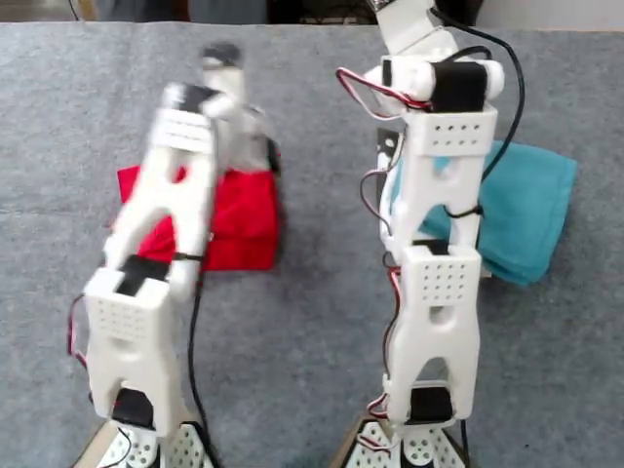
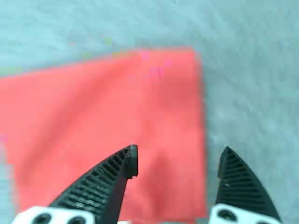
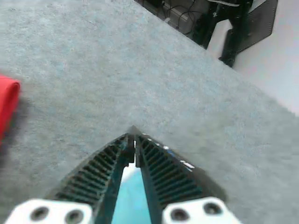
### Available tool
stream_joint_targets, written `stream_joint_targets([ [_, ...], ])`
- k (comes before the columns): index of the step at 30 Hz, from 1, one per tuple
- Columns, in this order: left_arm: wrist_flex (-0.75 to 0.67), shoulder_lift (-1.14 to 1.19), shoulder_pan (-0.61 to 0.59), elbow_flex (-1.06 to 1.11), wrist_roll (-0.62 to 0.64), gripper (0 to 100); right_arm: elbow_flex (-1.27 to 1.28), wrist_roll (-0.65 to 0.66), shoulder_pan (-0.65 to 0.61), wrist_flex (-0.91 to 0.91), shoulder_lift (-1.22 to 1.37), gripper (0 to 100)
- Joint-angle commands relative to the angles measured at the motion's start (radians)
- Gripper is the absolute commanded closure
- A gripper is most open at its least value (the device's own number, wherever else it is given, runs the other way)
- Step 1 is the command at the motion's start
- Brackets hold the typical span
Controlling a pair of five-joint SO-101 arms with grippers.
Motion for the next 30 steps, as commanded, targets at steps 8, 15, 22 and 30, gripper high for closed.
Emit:
stream_joint_targets([
  [8, 0.199, -0.041, -0.538, -0.381, -0.273, 82, 0.298, -0.038, -0.256, 0.006, -0.205, 97.9],
  [15, 0.193, -0.041, -0.696, -0.200, -0.365, 83, 0.788, -0.107, -0.440, 0.003, -0.424, 97.9],
  [22, 0.052, -0.041, -0.788, 0.004, -0.443, 82, 1.040, -0.620, -0.582, -0.098, -0.390, 88.8],
  [30, 0.044, -0.051, -0.811, 0.045, -0.476, 82, 0.958, -0.977, -0.557, -0.172, -0.211, 88.8],
])
